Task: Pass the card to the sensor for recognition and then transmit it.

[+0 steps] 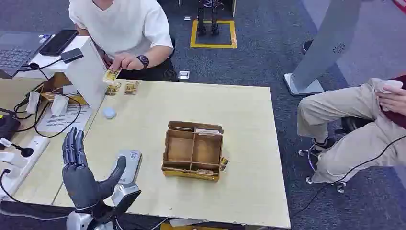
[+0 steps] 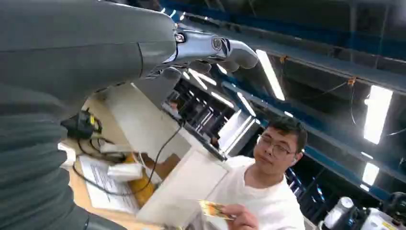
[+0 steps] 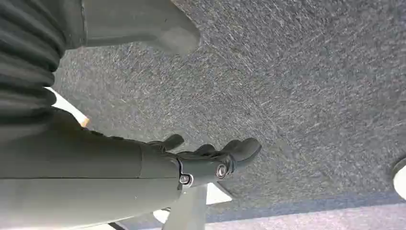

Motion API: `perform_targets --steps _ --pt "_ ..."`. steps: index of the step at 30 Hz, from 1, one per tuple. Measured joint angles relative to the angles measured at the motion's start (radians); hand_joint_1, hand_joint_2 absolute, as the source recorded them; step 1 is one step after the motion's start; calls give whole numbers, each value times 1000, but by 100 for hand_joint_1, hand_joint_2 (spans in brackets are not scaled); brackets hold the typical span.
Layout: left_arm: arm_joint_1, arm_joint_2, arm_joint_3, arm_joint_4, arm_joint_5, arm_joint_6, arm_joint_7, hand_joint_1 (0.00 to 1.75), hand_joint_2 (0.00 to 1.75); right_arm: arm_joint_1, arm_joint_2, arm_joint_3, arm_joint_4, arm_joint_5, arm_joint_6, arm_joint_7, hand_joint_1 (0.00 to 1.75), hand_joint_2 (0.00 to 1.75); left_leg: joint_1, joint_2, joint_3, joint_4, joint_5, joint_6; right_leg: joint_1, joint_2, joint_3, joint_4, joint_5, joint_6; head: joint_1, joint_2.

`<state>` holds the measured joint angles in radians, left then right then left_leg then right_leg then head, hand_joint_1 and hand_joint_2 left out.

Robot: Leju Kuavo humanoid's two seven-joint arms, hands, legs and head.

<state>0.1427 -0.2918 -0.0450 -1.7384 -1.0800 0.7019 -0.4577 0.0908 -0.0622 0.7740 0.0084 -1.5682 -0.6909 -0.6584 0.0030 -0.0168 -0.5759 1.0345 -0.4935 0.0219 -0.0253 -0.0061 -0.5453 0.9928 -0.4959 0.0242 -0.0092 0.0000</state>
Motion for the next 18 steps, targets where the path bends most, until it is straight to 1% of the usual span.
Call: perform_targets --steps 5,10,12,14,18 --pt "-10 0 14 -14 -16 0 12 0 175 -9 -2 31 0 0 0 10 0 175 0 0 0 0 0 0 0 0 0 0 0 0 0 0" --pt "-48 0 41 -9 -109 0 38 0 175 -29 -9 76 0 2 0 30 0 175 0 0 1 0 0 0 0 0 0 0 0 0 0 0" --pt "-66 1 52 -3 -130 0 46 0 175 -36 -12 93 0 2 0 33 0 175 0 0 1 0 0 0 0 0 0 0 0 0 0 0" --pt "-81 1 59 8 -170 0 64 0 175 -42 -16 111 0 3 0 41 0 175 0 0 1 0 0 0 0 0 0 0 0 0 0 0" --pt "-101 2 67 23 -192 0 72 0 175 -52 -21 135 0 4 0 42 0 175 0 1 1 0 0 0 0 1 0 0 0 0 1 0"
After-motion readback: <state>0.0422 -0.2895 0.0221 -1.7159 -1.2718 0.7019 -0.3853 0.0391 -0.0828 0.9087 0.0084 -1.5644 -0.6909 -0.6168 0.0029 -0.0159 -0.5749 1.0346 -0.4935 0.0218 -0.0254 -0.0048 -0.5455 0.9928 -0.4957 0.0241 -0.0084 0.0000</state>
